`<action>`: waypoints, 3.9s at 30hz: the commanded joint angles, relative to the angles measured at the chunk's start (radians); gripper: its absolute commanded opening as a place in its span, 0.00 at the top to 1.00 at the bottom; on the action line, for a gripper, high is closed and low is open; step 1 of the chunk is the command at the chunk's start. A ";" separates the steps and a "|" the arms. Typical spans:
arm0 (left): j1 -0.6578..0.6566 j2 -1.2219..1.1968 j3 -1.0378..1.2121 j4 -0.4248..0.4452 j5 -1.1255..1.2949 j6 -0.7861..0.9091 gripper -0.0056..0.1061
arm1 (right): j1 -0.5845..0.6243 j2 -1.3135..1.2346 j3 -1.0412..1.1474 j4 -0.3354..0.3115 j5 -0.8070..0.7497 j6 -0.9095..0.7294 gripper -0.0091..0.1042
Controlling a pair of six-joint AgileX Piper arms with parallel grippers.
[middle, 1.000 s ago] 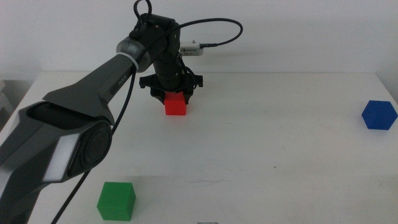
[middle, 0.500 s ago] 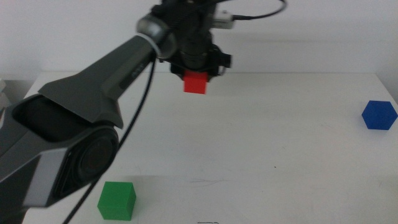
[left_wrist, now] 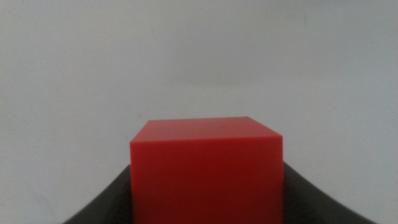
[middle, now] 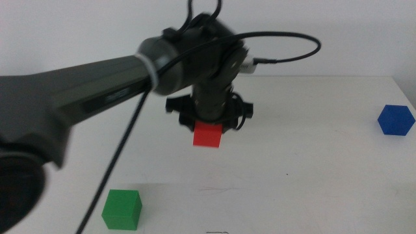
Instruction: Stack red cubes first, then green, then blue cubes in a specific spot.
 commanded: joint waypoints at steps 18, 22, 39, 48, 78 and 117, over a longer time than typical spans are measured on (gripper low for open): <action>-0.043 -0.121 0.333 -0.053 -0.377 -0.275 0.96 | 0.002 -0.015 -0.023 -0.010 -0.074 -0.011 0.09; -0.043 -0.114 0.333 -0.060 -0.363 -0.275 0.96 | 0.002 -0.015 -0.023 -0.010 -0.074 -0.011 0.09; -0.043 -0.088 0.333 -0.083 -0.354 -0.216 0.96 | 0.002 -0.015 -0.023 -0.010 -0.074 -0.011 0.09; -0.043 -0.088 0.333 -0.084 -0.336 -0.171 0.94 | 0.002 -0.015 -0.023 -0.010 -0.074 -0.011 0.09; 0.082 -0.462 0.336 -0.052 -0.015 0.186 0.11 | 0.002 -0.015 -0.023 -0.010 -0.074 -0.011 0.09; 0.289 -0.453 0.788 -0.241 -0.255 0.344 0.12 | 0.002 -0.015 -0.023 -0.010 -0.074 -0.011 0.09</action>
